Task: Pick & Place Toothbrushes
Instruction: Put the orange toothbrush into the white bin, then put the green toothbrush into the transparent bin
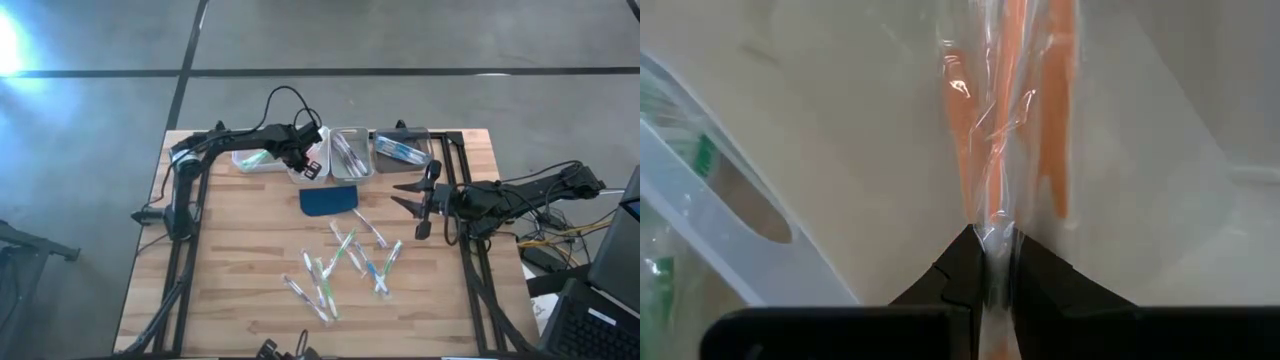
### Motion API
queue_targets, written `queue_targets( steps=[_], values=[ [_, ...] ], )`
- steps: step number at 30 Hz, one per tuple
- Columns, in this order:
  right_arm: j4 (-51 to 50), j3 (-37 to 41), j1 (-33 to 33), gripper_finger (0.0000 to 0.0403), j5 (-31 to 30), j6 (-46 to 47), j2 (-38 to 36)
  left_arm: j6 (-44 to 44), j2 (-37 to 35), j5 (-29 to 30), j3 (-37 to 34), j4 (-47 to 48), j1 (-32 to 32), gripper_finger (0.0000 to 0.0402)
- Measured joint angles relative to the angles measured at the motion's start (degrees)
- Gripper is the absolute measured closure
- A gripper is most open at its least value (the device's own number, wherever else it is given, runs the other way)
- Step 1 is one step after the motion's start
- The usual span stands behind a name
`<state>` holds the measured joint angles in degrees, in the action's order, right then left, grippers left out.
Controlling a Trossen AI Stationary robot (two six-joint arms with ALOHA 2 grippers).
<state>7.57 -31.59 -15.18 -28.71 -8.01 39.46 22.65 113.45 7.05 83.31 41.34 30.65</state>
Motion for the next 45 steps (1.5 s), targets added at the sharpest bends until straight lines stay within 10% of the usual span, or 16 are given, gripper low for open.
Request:
queue_targets(
  steps=[29,45],
  values=[
    [-0.1,0.0,0.0,0.0233,0.0,0.1,0.0,-3.7,0.0,-1.1,0.7,-0.6,0.0,0.0316],
    [-0.2,0.0,0.0,0.0288,0.0,0.1,0.0,-4.6,0.0,-6.0,12.1,10.8,-0.1,0.0259]
  ],
)
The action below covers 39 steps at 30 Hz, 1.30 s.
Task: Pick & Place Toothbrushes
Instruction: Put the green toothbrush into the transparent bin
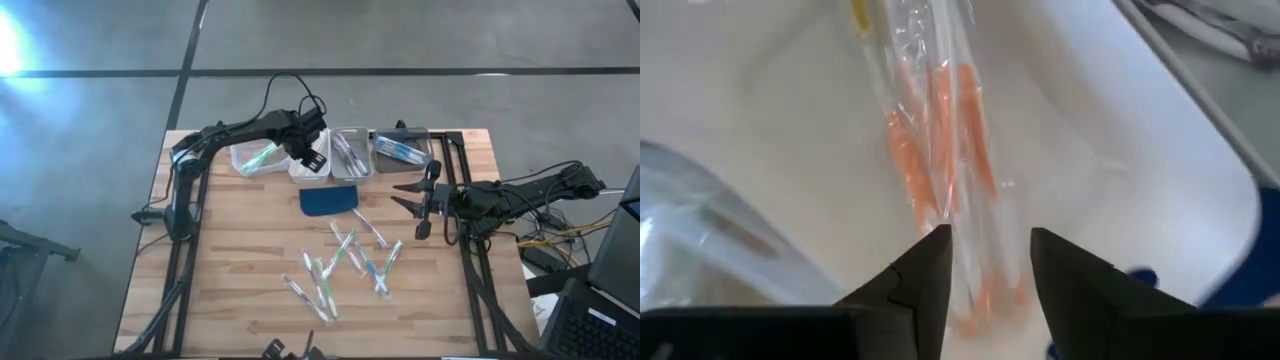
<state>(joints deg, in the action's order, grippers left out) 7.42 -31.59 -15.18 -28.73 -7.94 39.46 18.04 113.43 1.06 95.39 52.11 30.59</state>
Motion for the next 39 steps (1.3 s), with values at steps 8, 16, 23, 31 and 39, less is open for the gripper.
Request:
queue_targets(
  steps=[8,16,23,31,39],
  values=[
    [-0.4,0.0,0.0,0.0316,0.0,-0.2,0.0,-0.1,-0.2,0.3,7.2,9.7,-0.8,0.0262],
    [-2.4,0.0,0.0,0.034,0.0,-0.2,0.0,-2.2,-1.1,11.5,8.5,20.3,-3.4,0.0262],
    [-2.7,0.0,0.0,0.0353,0.0,-0.2,0.0,0.2,-3.5,21.5,6.5,26.9,-5.5,0.0266],
    [-2.6,0.0,0.0,0.0359,0.0,0.0,0.0,2.8,-5.1,23.7,0.0,23.6,-3.4,0.0285],
    [-2.6,0.0,0.0,0.0338,0.0,-0.7,0.0,3.1,-5.5,24.1,-5.3,23.3,-1.7,0.0298]
  ],
)
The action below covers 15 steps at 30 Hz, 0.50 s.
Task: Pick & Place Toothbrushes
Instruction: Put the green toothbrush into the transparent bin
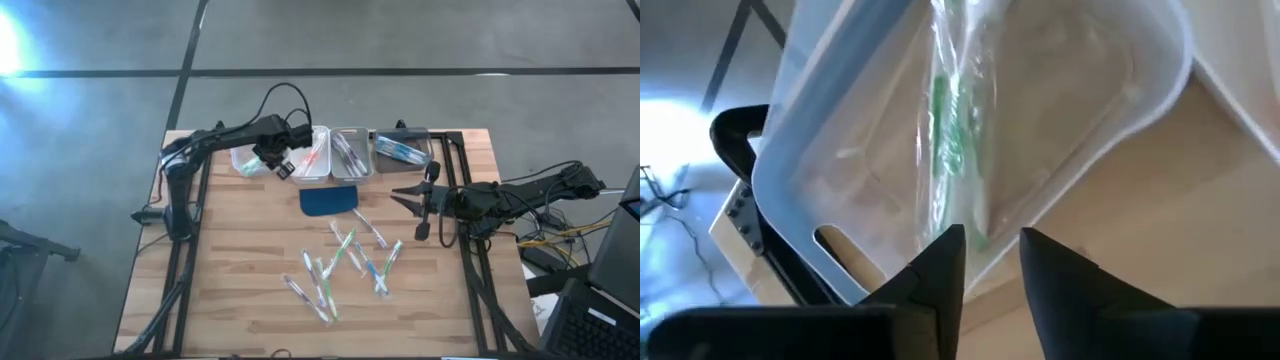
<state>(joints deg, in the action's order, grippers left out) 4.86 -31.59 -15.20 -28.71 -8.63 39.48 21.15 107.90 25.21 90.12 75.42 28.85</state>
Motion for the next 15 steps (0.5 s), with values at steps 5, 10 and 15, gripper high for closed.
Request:
queue_targets(
  steps=[5,10,15],
  values=[
    [0.0,0.0,0.0,0.0322,0.0,-1.5,0.0,0.0,-3.3,0.2,-4.0,-1.0,-4.0,0.0298],
    [0.0,0.0,0.3,0.0309,0.0,-1.9,0.0,1.6,-8.6,-1.0,-9.8,-5.5,-8.7,0.03],
    [0.1,0.0,0.3,0.03,0.0,-1.8,0.0,4.4,-13.8,-4.1,-15.7,-11.1,-14.1,0.03]
  ],
)
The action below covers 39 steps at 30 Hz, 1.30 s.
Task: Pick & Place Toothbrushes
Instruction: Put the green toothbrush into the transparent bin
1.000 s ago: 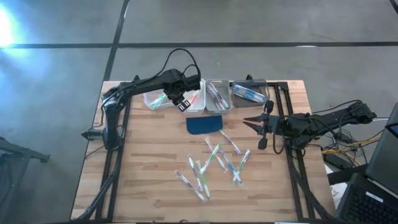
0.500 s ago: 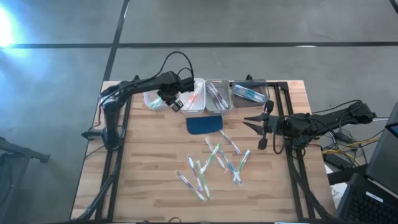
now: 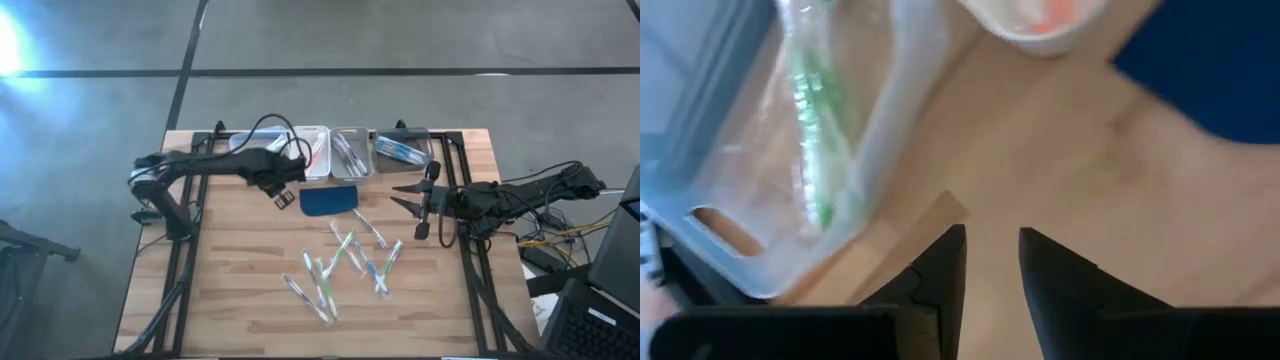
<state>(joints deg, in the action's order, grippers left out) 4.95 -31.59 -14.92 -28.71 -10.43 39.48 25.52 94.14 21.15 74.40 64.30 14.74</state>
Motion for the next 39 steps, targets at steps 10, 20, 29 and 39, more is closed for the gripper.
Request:
queue_targets(
  steps=[10,20,29,39],
  values=[
    [0.1,0.0,-0.1,0.0306,0.0,4.7,0.0,5.4,-8.8,-0.6,-10.0,-10.1,-11.8,0.03],
    [2.4,0.0,-0.1,0.0336,0.3,2.3,5.6,7.7,-17.8,-0.2,-23.5,-31.3,-21.4,0.03],
    [22.9,0.0,-0.1,0.035,0.3,-12.0,17.4,9.5,-23.0,4.8,-36.4,-49.1,-25.5,0.03],
    [16.7,-11.6,-0.1,0.0355,0.3,-7.7,30.3,1.2,-23.2,5.3,-51.8,-86.1,-28.0,0.03]
  ],
)
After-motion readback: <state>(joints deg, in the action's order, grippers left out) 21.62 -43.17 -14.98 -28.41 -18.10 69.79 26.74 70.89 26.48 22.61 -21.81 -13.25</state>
